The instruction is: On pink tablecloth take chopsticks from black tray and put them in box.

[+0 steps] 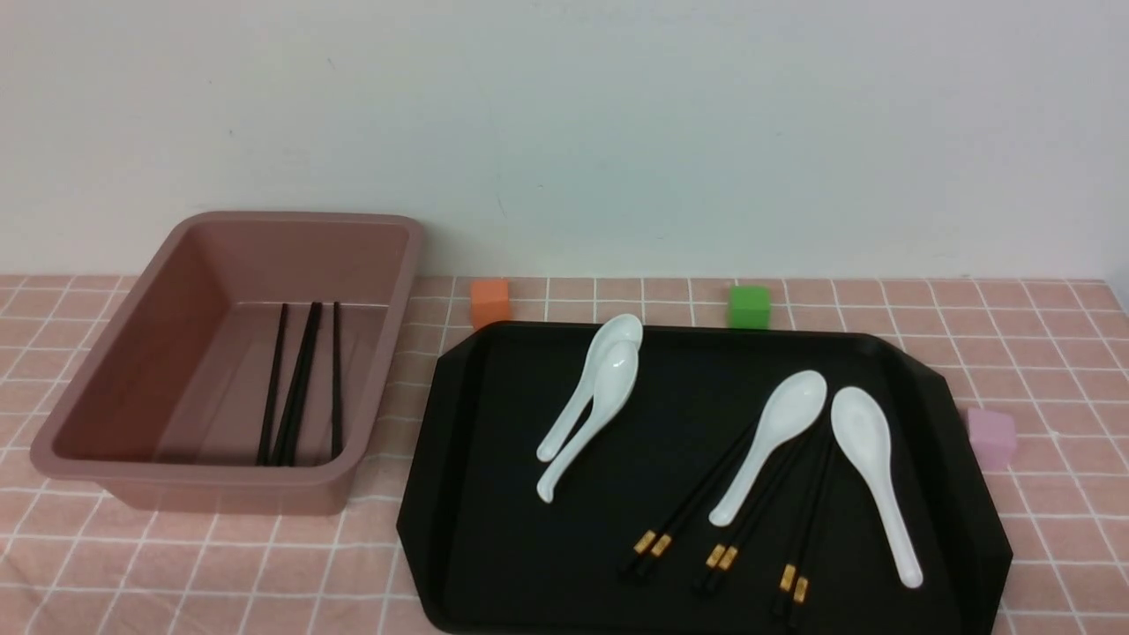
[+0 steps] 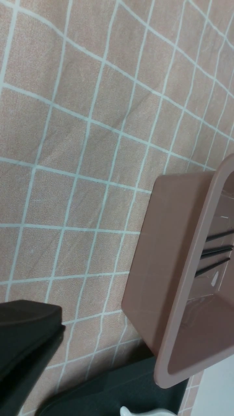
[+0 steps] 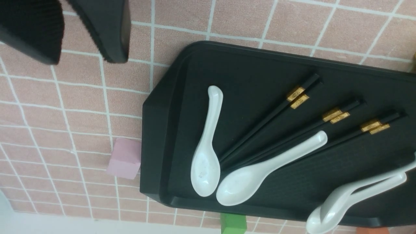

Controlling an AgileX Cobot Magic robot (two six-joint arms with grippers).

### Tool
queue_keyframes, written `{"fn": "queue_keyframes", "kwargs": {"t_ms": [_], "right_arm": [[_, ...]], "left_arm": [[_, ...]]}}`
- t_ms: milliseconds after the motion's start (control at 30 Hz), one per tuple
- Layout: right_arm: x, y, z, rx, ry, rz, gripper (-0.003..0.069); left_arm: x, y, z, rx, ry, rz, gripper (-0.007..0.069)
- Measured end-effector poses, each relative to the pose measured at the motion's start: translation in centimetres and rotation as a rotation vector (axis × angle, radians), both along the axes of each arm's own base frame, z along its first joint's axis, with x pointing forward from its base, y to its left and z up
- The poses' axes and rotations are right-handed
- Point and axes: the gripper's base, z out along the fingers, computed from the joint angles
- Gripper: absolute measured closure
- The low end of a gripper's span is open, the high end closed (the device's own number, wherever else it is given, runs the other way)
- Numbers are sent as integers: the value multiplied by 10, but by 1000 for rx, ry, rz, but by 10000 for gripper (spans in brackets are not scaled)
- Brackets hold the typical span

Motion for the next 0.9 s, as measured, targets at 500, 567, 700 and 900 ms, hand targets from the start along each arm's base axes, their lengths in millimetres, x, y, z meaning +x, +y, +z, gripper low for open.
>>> {"fn": "queue_keyframes", "kwargs": {"t_ms": [500, 567, 700, 900], "right_arm": [[0, 0, 0, 0, 0, 0, 419], [0, 0, 0, 0, 0, 0, 419], [0, 0, 0, 0, 0, 0, 419], [0, 0, 0, 0, 0, 0, 419]], "left_arm": [[0, 0, 0, 0, 0, 0, 627], [0, 0, 0, 0, 0, 0, 627], [0, 0, 0, 0, 0, 0, 622], [0, 0, 0, 0, 0, 0, 617]]}}
